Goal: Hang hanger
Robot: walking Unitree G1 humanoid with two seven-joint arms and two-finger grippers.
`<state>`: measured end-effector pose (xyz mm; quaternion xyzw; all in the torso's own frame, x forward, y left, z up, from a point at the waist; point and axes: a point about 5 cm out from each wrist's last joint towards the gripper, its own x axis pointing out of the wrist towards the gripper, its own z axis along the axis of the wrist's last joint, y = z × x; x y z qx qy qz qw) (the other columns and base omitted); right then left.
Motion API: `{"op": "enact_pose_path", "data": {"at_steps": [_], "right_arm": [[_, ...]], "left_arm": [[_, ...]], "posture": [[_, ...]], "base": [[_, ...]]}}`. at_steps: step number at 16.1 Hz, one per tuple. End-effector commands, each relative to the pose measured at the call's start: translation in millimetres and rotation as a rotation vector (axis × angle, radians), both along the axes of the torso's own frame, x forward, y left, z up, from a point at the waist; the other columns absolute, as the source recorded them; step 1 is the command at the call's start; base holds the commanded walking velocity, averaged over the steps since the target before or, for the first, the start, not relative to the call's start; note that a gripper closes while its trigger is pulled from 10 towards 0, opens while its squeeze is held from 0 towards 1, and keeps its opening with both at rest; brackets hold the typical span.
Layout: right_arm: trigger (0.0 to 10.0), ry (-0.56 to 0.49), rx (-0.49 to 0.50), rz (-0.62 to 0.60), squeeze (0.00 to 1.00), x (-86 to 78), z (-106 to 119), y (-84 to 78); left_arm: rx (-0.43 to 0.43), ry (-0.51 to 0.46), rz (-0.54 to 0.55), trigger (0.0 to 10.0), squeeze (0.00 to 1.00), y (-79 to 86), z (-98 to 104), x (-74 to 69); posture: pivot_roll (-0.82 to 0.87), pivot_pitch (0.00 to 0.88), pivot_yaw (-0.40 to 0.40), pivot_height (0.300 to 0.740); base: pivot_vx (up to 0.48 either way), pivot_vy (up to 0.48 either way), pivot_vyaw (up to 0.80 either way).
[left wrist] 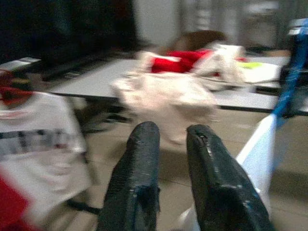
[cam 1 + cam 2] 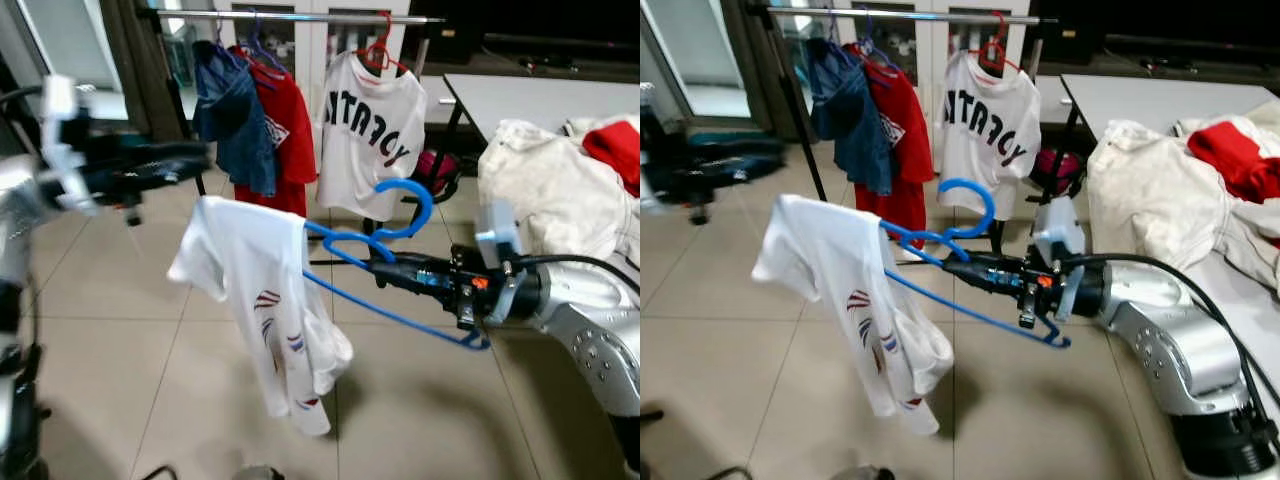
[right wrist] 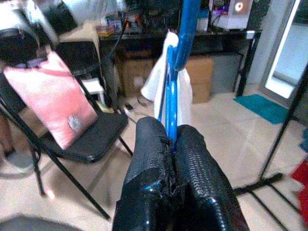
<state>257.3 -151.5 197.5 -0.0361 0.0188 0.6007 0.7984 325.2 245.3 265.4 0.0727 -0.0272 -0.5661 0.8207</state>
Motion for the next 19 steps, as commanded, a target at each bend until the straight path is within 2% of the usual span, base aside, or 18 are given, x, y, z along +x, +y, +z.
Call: {"op": "enact_pose_path", "data": {"at_steps": [1, 2, 3, 5, 7, 8, 10, 12, 14, 15, 16, 17, 18, 19], "right_arm": [[10.0, -0.069, -0.051, 0.031, 0.00, 0.2, 5, 5.1], [10.0, -0.076, -0.062, 0.034, 0.00, 0.5, 5, 6.0], [10.0, -0.098, -0.089, 0.042, 0.00, 0.9, 6, 7.6], [10.0, -0.125, -0.114, 0.061, 0.00, -0.9, 10, 9.8], [10.0, -0.136, -0.124, 0.073, 0.00, -1.1, 12, 10.8], [10.0, -0.141, -0.136, 0.074, 0.00, -0.8, 11, 10.8], [10.0, -0.147, -0.150, 0.069, 0.00, -0.2, 9, 10.5], [10.0, -0.147, -0.161, 0.055, 0.00, 0.7, 7, 10.6], [10.0, -0.146, -0.161, 0.054, 0.00, 1.6, 7, 11.2], [10.0, -0.147, -0.161, 0.054, 0.00, 2.4, 6, 11.2], [10.0, -0.147, -0.162, 0.053, 0.00, 2.9, 6, 11.2], [10.0, -0.147, -0.165, 0.048, 0.00, 4.5, 6, 10.9], [10.0, -0.147, -0.167, 0.045, 0.00, 5.0, 6, 10.8], [10.0, -0.147, -0.167, 0.042, 0.00, 5.5, 6, 10.9]], "left_arm": [[0.045, 0.025, -0.094, 10.0, 1.00, -14.8, 2, 4.1], [0.055, 0.029, -0.113, 10.0, 1.00, -18.2, 3, 5.5], [0.087, 0.051, -0.195, 10.0, 1.00, -31.5, 3, 8.0], [0.197, 0.119, -0.335, 10.0, 1.00, -51.2, -3, 4.9], [0.215, 0.145, -0.400, 10.0, 1.00, -64.6, -3, 2.8], [0.196, 0.150, -0.432, 10.0, 0.01, -72.0, 0, 2.4], [0.250, 0.132, -0.445, 10.0, 0.00, -75.8, -1, 2.4], [0.434, 0.118, -0.437, 10.0, 0.00, -69.2, -17, 1.3], [0.448, 0.138, -0.445, 10.0, 0.00, -67.5, -23, -0.2], [0.469, 0.135, -0.444, 8.3, 0.00, -65.6, -28, -0.1], [0.481, 0.132, -0.446, 8.3, 0.00, -64.6, -30, 0.0], [0.472, 0.138, -0.447, 7.1, 0.00, -62.8, -33, -0.3], [0.475, 0.134, -0.446, 3.3, 0.00, -61.8, -34, -0.3], [0.513, 0.106, -0.446, 0.0, 0.00, -58.6, -40, -0.8]], "posture": [[-0.09, 0.000, 0.055, 0.740], [-0.09, 0.000, 0.057, 0.740], [-0.10, 0.000, 0.064, 0.740], [-0.11, 0.000, 0.072, 0.740], [-0.12, 0.000, 0.082, 0.740], [-0.12, 0.000, 0.084, 0.740], [-0.12, 0.000, 0.090, 0.740], [-0.12, 0.000, 0.086, 0.740], [-0.12, 0.000, 0.082, 0.740], [-0.12, 0.000, 0.080, 0.740], [-0.12, 0.000, 0.080, 0.740], [-0.12, 0.000, 0.080, 0.740], [-0.12, 0.000, 0.080, 0.740], [-0.11, 0.000, 0.076, 0.740]], "base": [[0.000, 0.000, 0.00], [0.000, 0.000, 0.00], [0.000, 0.000, 0.00], [0.000, 0.000, 0.00], [0.000, 0.000, 0.00], [0.000, 0.000, 0.00], [0.000, 0.000, 0.00], [0.000, 0.000, 0.00], [0.000, 0.000, 0.00], [0.000, 0.000, 0.00], [0.000, 0.000, 0.00], [0.000, 0.000, 0.00], [0.000, 0.000, 0.00], [0.000, 0.000, 0.00]]}}
